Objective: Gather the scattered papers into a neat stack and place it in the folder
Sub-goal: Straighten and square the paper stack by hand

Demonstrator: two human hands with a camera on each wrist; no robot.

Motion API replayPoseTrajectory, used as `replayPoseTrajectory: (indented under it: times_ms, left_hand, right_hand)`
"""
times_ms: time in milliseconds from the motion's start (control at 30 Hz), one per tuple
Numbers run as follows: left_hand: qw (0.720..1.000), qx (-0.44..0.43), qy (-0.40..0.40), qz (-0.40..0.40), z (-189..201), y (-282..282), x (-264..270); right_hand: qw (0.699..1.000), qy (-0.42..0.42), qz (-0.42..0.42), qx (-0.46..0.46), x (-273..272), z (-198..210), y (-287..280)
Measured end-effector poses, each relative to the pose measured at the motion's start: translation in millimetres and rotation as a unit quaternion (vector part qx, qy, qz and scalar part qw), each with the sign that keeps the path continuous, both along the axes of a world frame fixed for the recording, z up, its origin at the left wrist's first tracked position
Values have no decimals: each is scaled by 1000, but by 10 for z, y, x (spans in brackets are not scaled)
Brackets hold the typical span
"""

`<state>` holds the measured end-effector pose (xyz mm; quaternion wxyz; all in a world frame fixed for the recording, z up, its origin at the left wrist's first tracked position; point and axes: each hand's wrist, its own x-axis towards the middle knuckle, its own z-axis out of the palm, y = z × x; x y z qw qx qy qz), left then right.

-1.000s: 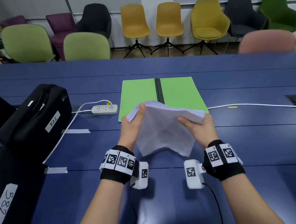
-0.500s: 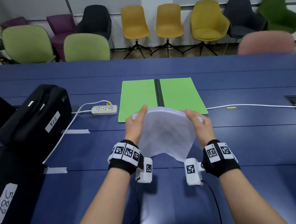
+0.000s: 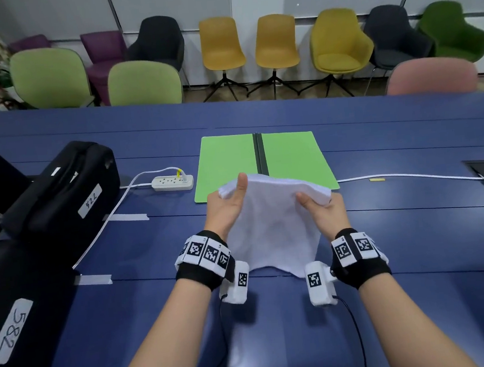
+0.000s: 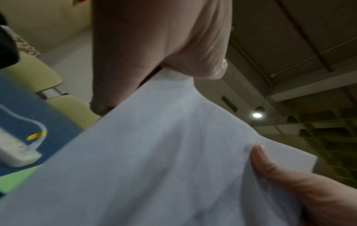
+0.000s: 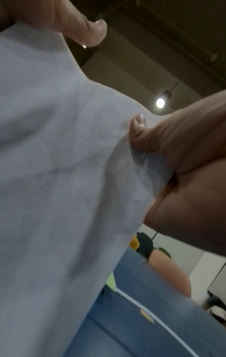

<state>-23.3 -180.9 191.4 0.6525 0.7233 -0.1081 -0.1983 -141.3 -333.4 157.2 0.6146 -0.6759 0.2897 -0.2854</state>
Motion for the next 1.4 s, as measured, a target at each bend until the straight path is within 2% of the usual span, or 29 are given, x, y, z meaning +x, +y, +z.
replayPoseTrajectory:
  times_ms: [100,200,300,367,467,500,533,600,633,667,700,767,833,900,1000,1067,1133,1233,1300,1400]
  left_hand:
    - [997,-50,-53,15,73,29,-48]
    - [996,-74,-41,37,84,42,-91]
    - [998,-24,20,45,-58,86,-144]
    - [999,-1,22,32,-144,162,-182]
    - [996,26,-90,-13,-84,280,-157]
    - [986,64,-150,-30,-56,307,-124]
    - [965,128,-222,-51,-14,335,-99]
    - [887,258,-368,-105,86,352,-76]
    - [854,288,-415,-127,136,334,-74]
    - [836,293,-441,-143,202,303,-85]
    - [831,282,-454,-153,249,273,-95]
    - [842,252,-454,-148,305,214,-160]
    - [860,238,-434,-119,340,202,-219]
    - [896,215,-379,-83,328,247,-154]
    - [953,129,-269,-46,256,407,120]
    - [969,80,-230,-36,226,547,264]
    - [979,47,-195,-24,177,681,334]
    - [990,0,-143,-12,64,817,356]
    - [995,-22,-99,10,-37,864,370]
    - [998,-52,-32,26,-202,896,380]
  right_hand:
    - [999,-39,8,-32,-11,154,28]
    - [998,-56,-6,-14,-43,111,105]
    - [999,9,-5,31,-59,-111,211]
    - [997,48,15,62,-82,-246,268]
    - [997,68,-4,32,-85,-280,223]
    - [997,78,-16,19,-78,-273,192]
    - [996,90,-22,6,-67,-257,172]
    - [994,105,4,-34,-22,-195,189]
    - [991,112,27,-65,6,-144,230]
    - [986,120,52,-100,34,-78,280]
    - [981,120,75,-132,64,-3,331]
    - [976,106,99,-162,115,110,381]
    - [977,98,110,-153,111,161,379]
    - [974,110,137,-141,60,144,306]
    - [963,171,151,-144,-139,-16,34]
    - [957,212,146,-135,-291,-172,-134]
    - [958,213,154,-117,-405,-311,-204]
    - [981,141,120,-52,-476,-389,-211]
    - [995,54,57,54,-472,-439,-220]
    - [984,-16,38,171,-454,-481,-161]
